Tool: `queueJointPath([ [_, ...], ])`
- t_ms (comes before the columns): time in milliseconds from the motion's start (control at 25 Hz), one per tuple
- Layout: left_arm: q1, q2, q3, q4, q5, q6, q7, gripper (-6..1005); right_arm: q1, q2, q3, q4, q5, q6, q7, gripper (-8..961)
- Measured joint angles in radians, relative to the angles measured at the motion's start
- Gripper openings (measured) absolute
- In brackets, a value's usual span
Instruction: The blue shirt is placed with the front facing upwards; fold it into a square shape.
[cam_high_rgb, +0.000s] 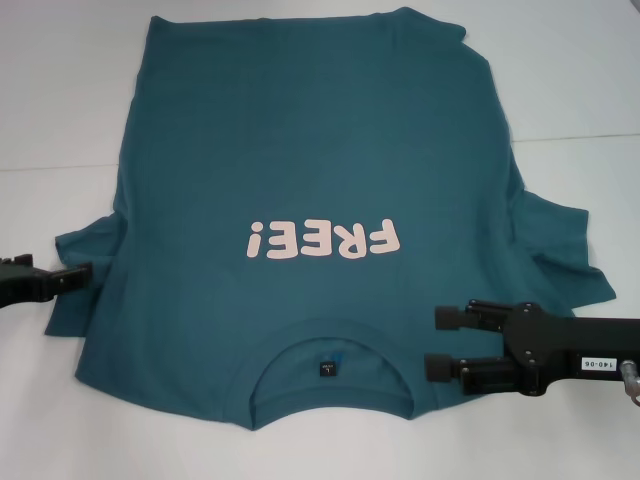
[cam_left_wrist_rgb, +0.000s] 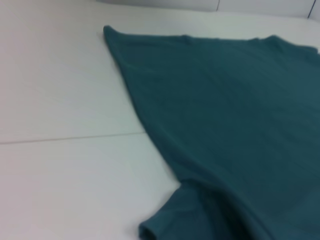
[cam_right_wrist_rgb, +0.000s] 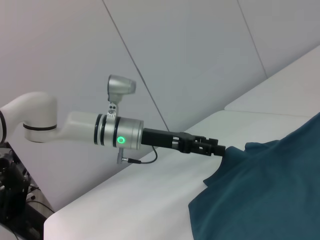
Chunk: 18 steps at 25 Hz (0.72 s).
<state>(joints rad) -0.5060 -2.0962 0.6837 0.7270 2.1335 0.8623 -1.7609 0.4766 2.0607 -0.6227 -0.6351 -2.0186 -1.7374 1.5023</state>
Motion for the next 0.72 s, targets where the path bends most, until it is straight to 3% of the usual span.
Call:
queueJointPath([
  [320, -0.012, -0.005, 0.004, -0.028, 0.017, -0.037, 0.012, 950, -0.002, 0.0, 0.0, 0.0, 0.001, 0.0, 0.001, 943],
  [720, -0.018, -0.013, 0.073, -0.025, 0.018, -0.037, 0.02, 949, -0.003, -0.001, 0.001, 0.0, 0.002, 0.001, 0.0, 943],
])
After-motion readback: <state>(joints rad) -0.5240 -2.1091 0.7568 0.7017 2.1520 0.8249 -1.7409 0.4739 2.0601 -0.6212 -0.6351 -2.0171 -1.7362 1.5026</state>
